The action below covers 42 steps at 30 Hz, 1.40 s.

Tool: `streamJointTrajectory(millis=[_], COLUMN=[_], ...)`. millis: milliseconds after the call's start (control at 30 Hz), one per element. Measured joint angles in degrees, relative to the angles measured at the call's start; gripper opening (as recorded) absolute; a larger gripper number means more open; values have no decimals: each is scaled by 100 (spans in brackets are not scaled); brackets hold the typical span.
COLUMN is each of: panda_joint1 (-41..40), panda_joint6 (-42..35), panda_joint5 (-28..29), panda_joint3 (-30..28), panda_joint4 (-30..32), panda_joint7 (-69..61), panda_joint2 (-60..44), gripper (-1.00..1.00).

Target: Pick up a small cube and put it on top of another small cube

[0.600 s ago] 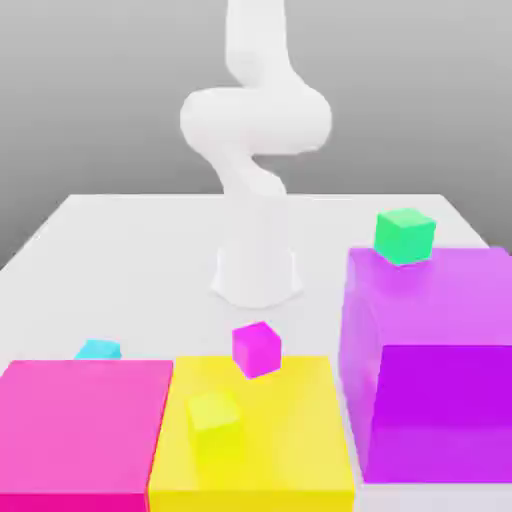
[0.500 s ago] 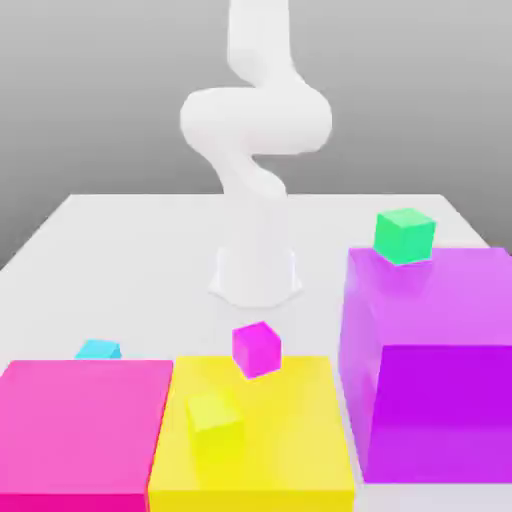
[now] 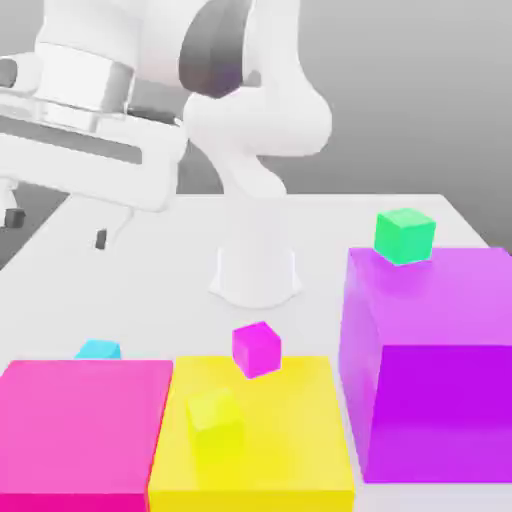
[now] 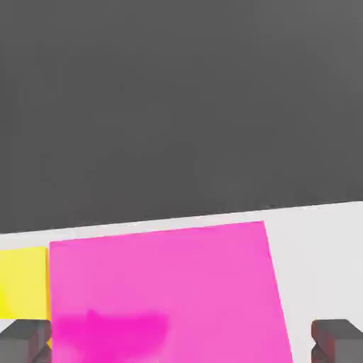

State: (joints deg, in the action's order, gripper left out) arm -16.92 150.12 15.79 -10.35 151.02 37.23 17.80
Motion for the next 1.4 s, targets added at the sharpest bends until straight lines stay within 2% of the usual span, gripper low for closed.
streamJointTrajectory(millis=[133, 267, 367, 467, 633, 767, 800, 1000, 1067, 1267, 1367, 1400], panda_joint1=[-210, -341, -421, -481, -755, -1438, -1586, -1662, -1544, -1075, -1150, -1204], panda_joint6=[387, 799, 1117, 1432, 1987, 2462, 2570, 2613, 2502, 1848, 1507, 1423], panda_joint5=[-11, -284, -799, -1606, -2897, -3489, -3549, -3568, -3478, -2381, -1762, -1709], panda_joint3=[-394, -800, -1051, -1129, -479, 341, 498, 577, 443, -292, -405, -383], panda_joint4=[380, 772, 1073, 1256, 1127, 1007, 987, 976, 999, 1181, 1283, 1226], panda_joint7=[-400, -986, -1643, -2408, -3349, -3820, -3880, -3899, -3814, -2980, -2556, -2480], panda_joint2=[-522, -1036, -1418, -1816, -2563, -3163, -3294, -3358, -3218, -2355, -1914, -1810], gripper=[0, 0, 0, 0, 0, 0, -100, -100, -100, -100, -100, -100])
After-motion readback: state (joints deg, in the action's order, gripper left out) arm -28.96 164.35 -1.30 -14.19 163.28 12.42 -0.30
